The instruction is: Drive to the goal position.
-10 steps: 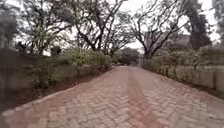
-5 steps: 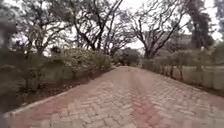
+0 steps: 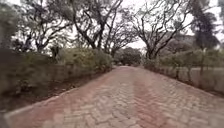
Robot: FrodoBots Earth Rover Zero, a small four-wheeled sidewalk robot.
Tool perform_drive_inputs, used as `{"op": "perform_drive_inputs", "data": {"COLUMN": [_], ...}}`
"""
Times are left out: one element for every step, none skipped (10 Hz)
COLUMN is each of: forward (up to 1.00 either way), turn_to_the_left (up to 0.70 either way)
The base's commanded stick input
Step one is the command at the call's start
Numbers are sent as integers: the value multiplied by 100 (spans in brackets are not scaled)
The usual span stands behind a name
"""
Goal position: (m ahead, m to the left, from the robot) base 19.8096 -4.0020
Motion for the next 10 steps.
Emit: {"op": "perform_drive_inputs", "data": {"forward": [70,70,70,70,70,70,70,70,70,70], "turn_to_the_left": [-30,-7,0,0,0,0,0,0,0,0]}}
